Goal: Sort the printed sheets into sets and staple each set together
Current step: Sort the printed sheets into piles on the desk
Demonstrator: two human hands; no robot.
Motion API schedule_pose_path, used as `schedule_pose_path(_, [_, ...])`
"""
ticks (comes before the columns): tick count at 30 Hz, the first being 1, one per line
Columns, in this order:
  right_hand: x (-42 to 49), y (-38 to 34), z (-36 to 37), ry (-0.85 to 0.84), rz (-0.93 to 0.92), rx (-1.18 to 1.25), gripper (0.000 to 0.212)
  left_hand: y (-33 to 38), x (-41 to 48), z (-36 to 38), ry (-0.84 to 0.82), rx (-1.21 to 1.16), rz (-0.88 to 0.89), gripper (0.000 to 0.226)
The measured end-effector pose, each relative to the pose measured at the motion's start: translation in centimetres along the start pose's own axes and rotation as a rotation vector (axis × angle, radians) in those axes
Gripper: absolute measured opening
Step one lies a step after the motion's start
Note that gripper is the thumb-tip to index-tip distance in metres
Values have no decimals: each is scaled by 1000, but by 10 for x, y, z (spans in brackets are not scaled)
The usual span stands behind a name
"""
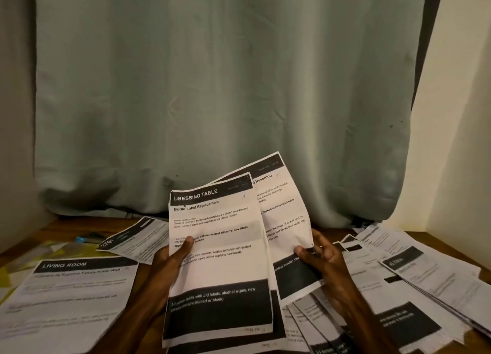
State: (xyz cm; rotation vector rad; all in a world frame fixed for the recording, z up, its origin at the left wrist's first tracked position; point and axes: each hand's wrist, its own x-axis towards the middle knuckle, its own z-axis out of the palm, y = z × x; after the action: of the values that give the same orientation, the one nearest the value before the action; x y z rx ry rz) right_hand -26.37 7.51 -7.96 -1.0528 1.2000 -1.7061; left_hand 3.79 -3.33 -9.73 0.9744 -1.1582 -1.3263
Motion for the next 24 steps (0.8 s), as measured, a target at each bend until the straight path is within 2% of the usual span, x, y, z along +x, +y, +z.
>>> schedule_pose_path(3, [-1,4,3,-6,31,6,83,0,-1,2,4,-21,11,20])
schedule_pose_path(6, [-3,9,6,-16,55,-29,87,-3,3,0,-10,-25,29,23])
schedule_pose_path(11, [-7,17,14,-94,77,-163,68,-7,10,-2,17,13,62,20])
schedule_pose_path(15, [-10,16,15,-160,113,-288,69,-10,16,-3,40,38,72,20])
schedule_pose_path(19, [-11,12,15,-144,161,-172,43,-12,17,-2,-10,70,71,17])
schedule_pose_path(24, [-13,16,22,-45,140,-197,51,-11,15,2,-117,93,27,12])
